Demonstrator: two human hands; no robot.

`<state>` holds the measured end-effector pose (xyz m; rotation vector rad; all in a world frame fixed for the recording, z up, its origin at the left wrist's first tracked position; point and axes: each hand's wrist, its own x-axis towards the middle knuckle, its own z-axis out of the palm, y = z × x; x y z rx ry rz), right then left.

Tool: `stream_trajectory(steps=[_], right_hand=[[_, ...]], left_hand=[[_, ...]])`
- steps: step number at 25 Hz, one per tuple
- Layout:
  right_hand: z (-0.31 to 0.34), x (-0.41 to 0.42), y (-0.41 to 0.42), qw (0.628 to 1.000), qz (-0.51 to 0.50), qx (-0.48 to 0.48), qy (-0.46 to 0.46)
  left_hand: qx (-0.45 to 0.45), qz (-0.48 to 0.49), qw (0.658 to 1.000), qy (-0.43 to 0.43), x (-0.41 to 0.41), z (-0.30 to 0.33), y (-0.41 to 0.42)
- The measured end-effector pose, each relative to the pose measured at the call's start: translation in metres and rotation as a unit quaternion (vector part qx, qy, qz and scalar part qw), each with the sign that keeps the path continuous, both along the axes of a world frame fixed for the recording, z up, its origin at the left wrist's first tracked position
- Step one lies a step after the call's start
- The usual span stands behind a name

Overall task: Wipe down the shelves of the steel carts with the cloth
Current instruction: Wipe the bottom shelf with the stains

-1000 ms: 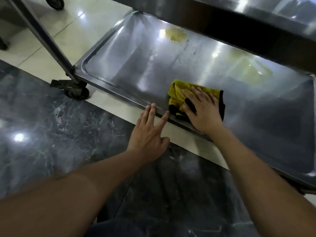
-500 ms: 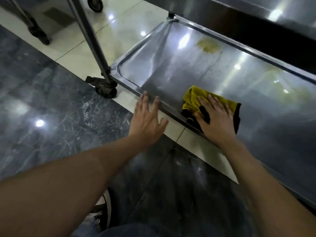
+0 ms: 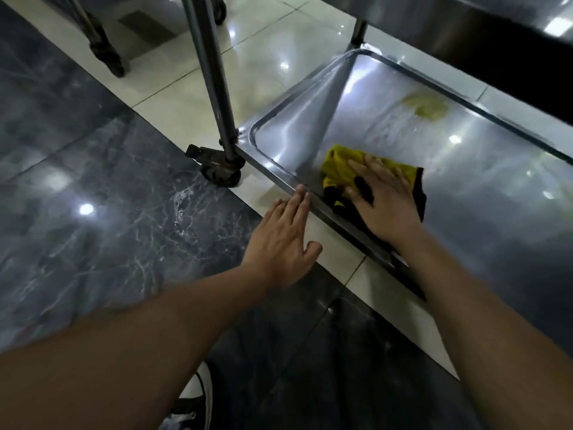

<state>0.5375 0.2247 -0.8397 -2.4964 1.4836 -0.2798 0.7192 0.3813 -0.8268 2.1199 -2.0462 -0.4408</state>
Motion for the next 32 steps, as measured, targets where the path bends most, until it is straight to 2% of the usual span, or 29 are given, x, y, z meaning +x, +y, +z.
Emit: stream_trajectory(steps=[2,3,6,7,10,11,13,14,15,18,19,21,24,26,28,30,32], right_hand=[[0.003,0.022,-0.015,0.992,-0.127,0.016,-0.014],[0.001,0.038,-0.015,0.992,-0.126,0.008,-0.014],[-0.006,0.063,-0.016,0.998,0.069,-0.015,-0.006],[-0.003,0.065,-0.027,0.997,0.073,-0.005,-0.006],[0.006,0.101,-0.054,0.998,-0.056,0.034,-0.002],[0.006,0.121,-0.052,0.999,-0.019,0.029,0.0],[0.005,0.148,-0.045,0.99,0.138,0.009,-0.008],[0.004,0.152,-0.05,0.985,0.173,0.002,-0.009],[0.004,0.155,-0.06,0.988,0.151,-0.008,-0.015],[0.008,0.175,-0.084,0.994,-0.1,0.014,-0.047],[0.009,0.188,-0.084,0.99,-0.13,0.025,-0.052],[0.007,0.209,-0.069,0.997,-0.056,0.02,-0.054],[0.002,0.2,-0.039,0.992,0.114,0.012,-0.059],[0.005,0.177,-0.029,0.983,0.162,0.044,-0.076],[0.01,0.146,-0.022,0.979,0.162,0.067,-0.108],[0.011,0.104,-0.018,0.983,0.118,0.058,-0.13],[0.007,0.071,-0.02,0.993,0.056,0.035,-0.098]], left_hand=[[-0.008,-0.006,1.0,-0.004,-0.001,-0.001,-0.004],[-0.008,-0.007,1.0,-0.005,0.0,-0.002,-0.005],[0.001,-0.007,1.0,-0.021,0.003,-0.004,-0.001],[0.005,-0.01,1.0,-0.024,0.003,-0.004,-0.001],[0.003,-0.019,0.999,-0.028,0.004,-0.007,-0.005],[0.004,-0.02,0.999,-0.03,0.005,-0.008,-0.004],[0.007,-0.024,0.999,-0.036,0.007,-0.009,-0.002],[0.008,-0.025,0.999,-0.038,0.007,-0.01,0.0],[0.008,-0.025,0.999,-0.035,0.007,-0.011,0.0],[0.001,-0.029,0.999,-0.026,0.006,-0.013,-0.001],[-0.002,-0.031,0.999,-0.027,0.006,-0.015,-0.002],[0.003,-0.027,0.999,-0.027,0.01,-0.017,0.001],[0.008,-0.016,0.999,-0.044,0.015,-0.015,0.005],[0.016,-0.013,0.998,-0.055,0.013,-0.012,0.005],[0.023,-0.01,0.998,-0.062,0.01,-0.009,0.006],[0.023,-0.011,0.997,-0.067,0.008,-0.007,0.005],[0.02,-0.008,0.998,-0.059,0.005,-0.008,0.005]])
